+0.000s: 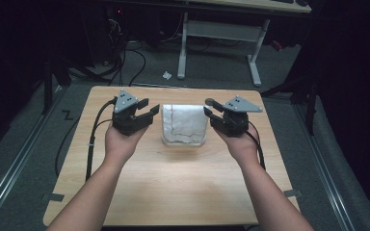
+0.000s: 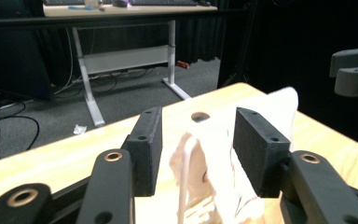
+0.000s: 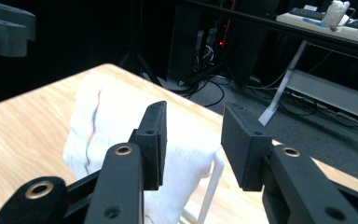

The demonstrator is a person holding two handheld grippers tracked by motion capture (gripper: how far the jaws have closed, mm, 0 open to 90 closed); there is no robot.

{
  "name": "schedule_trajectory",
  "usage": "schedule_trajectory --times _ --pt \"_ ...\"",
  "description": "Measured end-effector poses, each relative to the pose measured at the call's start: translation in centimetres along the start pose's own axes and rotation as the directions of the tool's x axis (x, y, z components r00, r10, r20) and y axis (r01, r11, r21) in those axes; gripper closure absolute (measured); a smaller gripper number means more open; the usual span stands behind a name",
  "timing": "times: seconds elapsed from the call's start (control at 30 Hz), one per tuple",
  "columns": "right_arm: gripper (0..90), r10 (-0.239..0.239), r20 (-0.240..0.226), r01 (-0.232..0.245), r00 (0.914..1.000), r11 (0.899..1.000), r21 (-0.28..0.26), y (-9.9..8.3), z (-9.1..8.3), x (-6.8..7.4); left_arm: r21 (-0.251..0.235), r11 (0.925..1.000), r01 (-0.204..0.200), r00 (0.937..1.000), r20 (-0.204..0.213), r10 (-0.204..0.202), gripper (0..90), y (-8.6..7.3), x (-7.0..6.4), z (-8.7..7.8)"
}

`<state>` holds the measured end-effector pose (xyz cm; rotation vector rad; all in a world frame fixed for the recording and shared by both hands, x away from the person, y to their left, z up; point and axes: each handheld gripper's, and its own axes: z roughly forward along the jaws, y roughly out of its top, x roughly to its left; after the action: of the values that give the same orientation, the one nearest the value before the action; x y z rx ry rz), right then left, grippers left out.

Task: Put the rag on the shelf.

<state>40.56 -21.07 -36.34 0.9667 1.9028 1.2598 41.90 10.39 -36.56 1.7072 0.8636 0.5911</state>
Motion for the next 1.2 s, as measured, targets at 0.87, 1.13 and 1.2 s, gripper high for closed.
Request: schedule_trajectory --times 0.87,1.13,1.2 --pt "50.8 0.029 -0.058 -0.017 0.9979 0.98 0.2 -11.9 0.3 3.8 0.286 0.9581 0.008 0.9955 0.088 -0.034 44.1 -13.8 -1.7 -0.4" --pt "48.1 0.031 -0.064 -0.013 0.9975 0.965 0.264 -15.9 -0.4 5.4 0.354 0.9347 -0.034 0.9955 0.095 0.0 44.8 -18.6 -3.9 -2.8" --pt "48.9 0.037 -0.051 -0.022 0.998 0.965 0.259 -17.0 -1.2 5.8 0.359 0.9316 -0.059 0.9943 0.104 0.023 42.0 -18.3 -4.4 -3.3"
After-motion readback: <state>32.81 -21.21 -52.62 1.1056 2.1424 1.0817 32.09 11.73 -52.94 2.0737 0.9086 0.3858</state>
